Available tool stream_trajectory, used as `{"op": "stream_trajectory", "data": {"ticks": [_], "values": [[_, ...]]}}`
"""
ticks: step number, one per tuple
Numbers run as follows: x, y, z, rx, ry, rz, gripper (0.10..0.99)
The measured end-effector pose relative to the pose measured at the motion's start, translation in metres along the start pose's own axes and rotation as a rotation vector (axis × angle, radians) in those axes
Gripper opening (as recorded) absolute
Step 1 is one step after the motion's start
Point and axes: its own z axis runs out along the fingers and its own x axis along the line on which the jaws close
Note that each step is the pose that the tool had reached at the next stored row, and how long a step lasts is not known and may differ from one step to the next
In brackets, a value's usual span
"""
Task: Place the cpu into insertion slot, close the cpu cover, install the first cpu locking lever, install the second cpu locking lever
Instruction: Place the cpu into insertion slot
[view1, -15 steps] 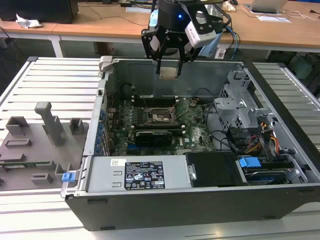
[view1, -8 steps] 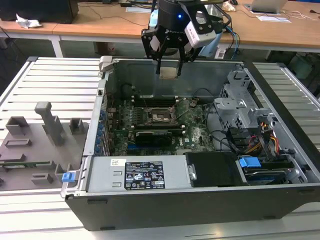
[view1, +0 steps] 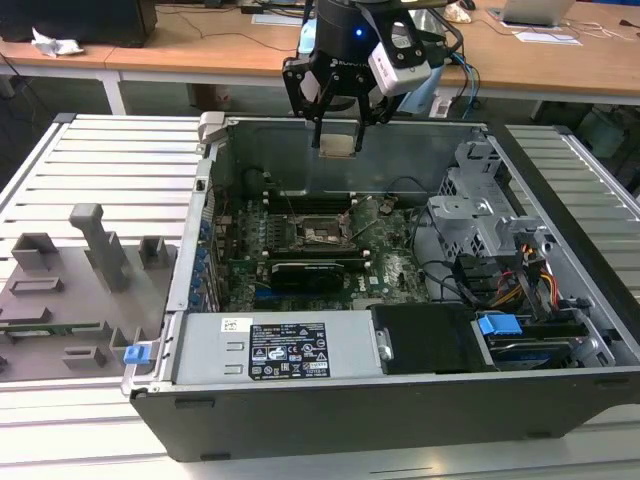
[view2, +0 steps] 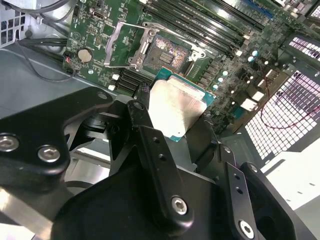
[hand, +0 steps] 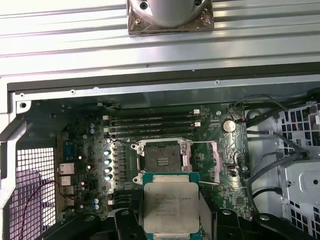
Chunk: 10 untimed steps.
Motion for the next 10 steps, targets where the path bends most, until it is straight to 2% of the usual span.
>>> {"op": "stream_trajectory", "data": {"ticks": [10], "values": [[0.0000,0.0000,0.0000,0.000,-0.0017,0.019,0.537]]}}
